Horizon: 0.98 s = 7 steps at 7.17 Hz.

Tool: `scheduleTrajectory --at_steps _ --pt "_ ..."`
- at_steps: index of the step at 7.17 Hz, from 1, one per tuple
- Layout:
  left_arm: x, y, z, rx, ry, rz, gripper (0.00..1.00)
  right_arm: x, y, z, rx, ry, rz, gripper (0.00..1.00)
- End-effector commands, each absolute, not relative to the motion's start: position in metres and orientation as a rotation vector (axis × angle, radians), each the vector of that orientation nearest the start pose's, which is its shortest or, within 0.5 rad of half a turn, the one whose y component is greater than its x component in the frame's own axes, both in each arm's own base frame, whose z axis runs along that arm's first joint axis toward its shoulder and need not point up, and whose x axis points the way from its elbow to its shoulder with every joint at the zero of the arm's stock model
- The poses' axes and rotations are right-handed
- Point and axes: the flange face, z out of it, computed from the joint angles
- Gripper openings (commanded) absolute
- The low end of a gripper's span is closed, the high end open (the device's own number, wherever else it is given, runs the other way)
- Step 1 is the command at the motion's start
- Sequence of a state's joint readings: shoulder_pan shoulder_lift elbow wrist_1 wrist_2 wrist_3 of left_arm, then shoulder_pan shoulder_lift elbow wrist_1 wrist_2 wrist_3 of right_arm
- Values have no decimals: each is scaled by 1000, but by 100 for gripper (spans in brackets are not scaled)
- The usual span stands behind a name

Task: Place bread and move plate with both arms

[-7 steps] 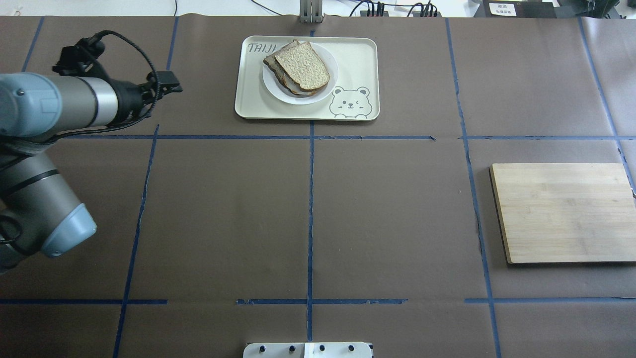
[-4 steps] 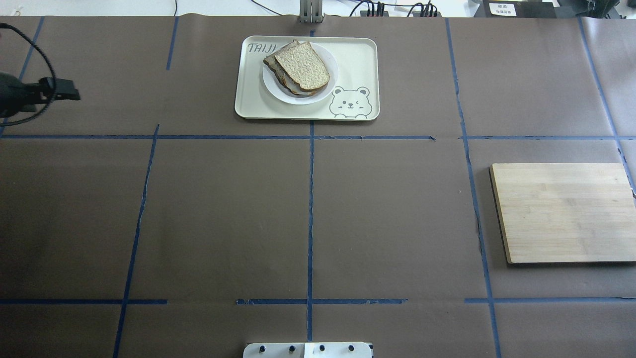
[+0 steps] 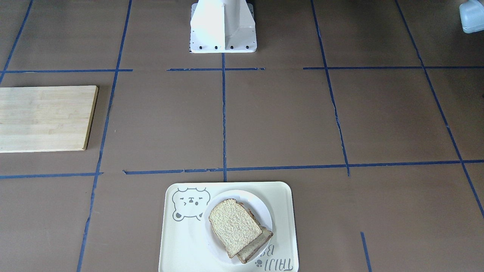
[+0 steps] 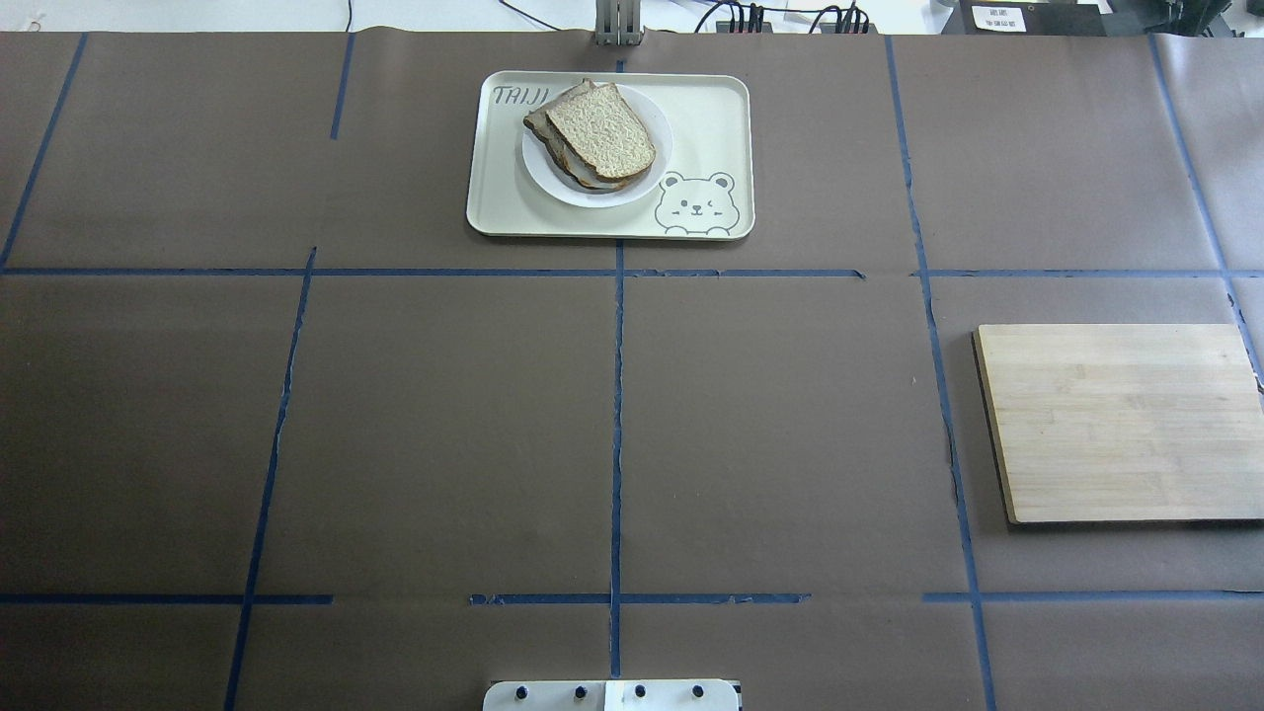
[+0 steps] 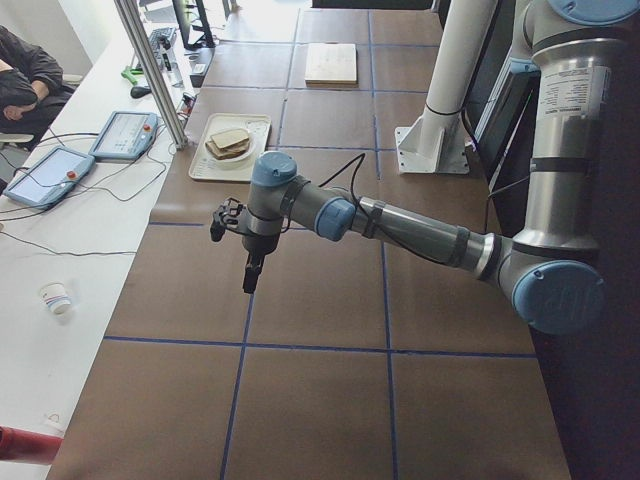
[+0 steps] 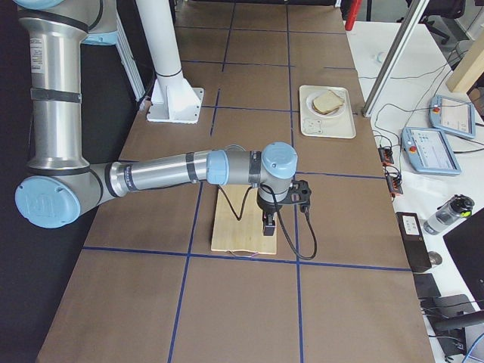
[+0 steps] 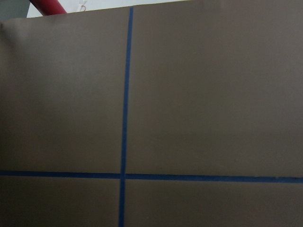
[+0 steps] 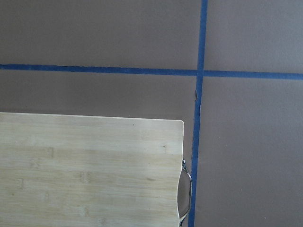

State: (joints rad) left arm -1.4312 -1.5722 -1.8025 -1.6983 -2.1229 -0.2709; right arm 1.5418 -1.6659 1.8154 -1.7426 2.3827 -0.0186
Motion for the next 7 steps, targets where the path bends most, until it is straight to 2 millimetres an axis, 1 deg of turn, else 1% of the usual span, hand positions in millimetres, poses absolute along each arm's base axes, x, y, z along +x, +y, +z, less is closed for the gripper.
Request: scheduleTrajectory --at_steps 1,3,4,5,6,7 --pt "-65 -503 601 135 626 85 100 58 -429 618 5 -813 -21 100" --pt "-98 -484 621 34 640 143 100 58 -428 622 -1 -815 -18 100" --pt "-97 -470 635 -21 716 113 100 58 -429 617 7 -818 -19 100" --pt "-90 -445 650 -46 797 86 100 58 -430 616 8 -818 -20 100" --pt "-84 -444 653 -56 863 60 100 58 -430 617 7 -818 -19 100" --pt "-81 -442 657 -68 863 61 100 58 -430 618 6 -816 -20 100"
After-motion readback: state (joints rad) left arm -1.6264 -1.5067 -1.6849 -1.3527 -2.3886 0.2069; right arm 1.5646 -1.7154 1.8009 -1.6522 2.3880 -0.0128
